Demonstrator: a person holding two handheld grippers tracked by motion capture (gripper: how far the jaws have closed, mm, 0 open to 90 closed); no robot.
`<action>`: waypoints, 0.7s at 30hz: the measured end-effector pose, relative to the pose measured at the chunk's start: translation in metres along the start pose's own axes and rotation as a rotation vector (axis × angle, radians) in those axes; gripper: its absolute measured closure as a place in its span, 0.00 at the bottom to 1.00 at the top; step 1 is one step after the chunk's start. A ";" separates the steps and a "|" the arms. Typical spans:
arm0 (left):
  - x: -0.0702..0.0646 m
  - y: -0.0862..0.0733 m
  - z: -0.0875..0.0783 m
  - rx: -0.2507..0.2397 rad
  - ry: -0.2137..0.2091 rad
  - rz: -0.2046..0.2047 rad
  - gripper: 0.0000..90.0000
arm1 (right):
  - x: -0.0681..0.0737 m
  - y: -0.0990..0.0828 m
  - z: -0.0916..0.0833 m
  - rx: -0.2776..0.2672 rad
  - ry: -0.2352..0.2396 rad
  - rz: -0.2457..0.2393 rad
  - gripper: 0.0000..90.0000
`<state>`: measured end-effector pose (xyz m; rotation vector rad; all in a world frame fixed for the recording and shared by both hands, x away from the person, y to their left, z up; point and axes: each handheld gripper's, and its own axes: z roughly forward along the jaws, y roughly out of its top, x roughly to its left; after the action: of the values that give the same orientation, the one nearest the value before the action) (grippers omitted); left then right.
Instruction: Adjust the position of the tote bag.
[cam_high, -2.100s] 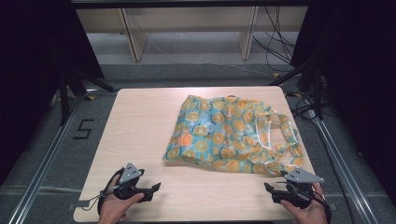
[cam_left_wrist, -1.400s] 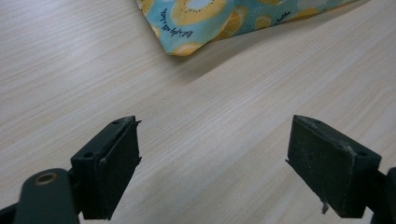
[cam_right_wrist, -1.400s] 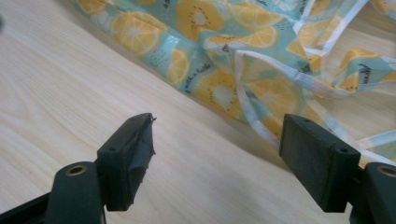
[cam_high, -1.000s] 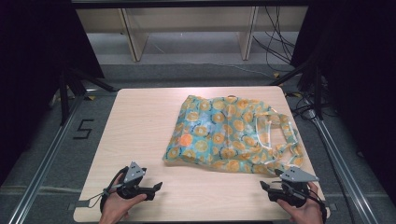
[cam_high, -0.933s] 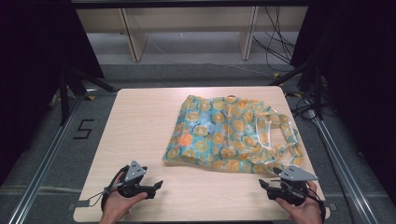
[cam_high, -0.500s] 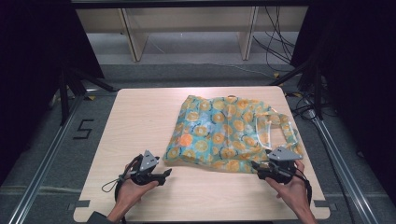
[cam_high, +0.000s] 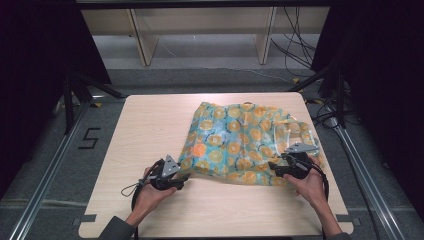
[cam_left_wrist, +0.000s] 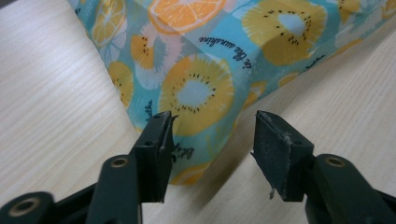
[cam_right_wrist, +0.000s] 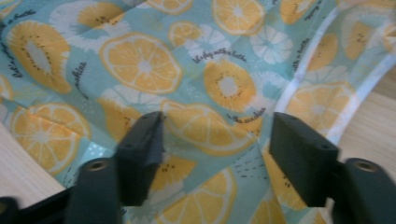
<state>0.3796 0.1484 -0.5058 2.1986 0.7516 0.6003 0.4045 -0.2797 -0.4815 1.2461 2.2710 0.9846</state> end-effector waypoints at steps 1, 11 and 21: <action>-0.001 0.000 0.002 -0.011 0.010 -0.004 0.57 | -0.002 -0.001 0.002 -0.007 0.003 -0.028 0.49; 0.004 0.010 0.011 0.007 -0.005 0.073 0.93 | 0.010 -0.002 0.006 0.044 0.076 -0.082 0.92; 0.037 0.018 0.033 0.020 0.038 0.002 0.96 | 0.049 0.000 0.006 -0.002 0.166 -0.198 1.00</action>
<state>0.4325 0.1474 -0.5060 2.2116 0.7786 0.6393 0.3818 -0.2362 -0.4845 0.9472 2.4620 1.0490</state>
